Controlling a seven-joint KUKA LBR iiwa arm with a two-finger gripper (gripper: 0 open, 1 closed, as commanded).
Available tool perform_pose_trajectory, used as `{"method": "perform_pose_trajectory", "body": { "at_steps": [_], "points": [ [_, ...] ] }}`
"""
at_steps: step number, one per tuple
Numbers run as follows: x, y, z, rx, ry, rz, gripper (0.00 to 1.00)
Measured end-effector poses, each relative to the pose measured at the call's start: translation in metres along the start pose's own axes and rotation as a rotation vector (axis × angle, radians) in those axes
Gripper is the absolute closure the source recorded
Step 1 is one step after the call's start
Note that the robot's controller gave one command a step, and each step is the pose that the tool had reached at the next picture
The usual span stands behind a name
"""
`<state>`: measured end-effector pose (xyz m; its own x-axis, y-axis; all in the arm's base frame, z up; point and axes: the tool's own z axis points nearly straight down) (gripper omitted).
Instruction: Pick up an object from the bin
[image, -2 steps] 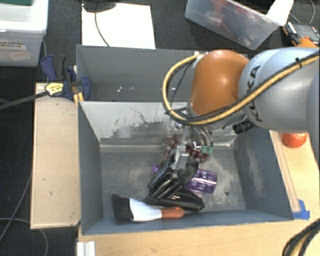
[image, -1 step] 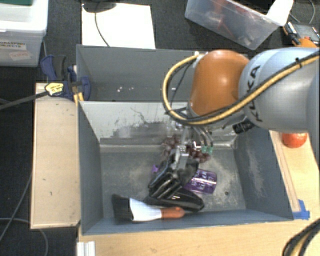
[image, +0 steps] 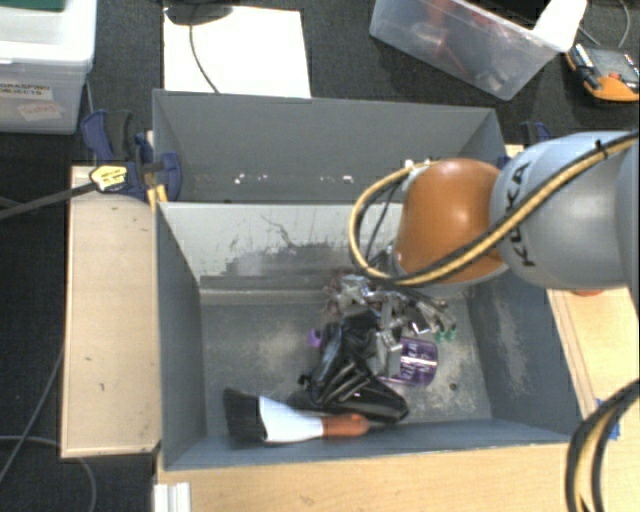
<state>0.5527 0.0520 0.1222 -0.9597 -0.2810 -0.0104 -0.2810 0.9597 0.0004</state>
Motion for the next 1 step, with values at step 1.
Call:
{"method": "perform_pose_trajectory", "body": {
  "at_steps": [1],
  "points": [
    [0.0014,-0.0046,0.0261,0.0,0.007,-0.021,0.0]
  ]
}}
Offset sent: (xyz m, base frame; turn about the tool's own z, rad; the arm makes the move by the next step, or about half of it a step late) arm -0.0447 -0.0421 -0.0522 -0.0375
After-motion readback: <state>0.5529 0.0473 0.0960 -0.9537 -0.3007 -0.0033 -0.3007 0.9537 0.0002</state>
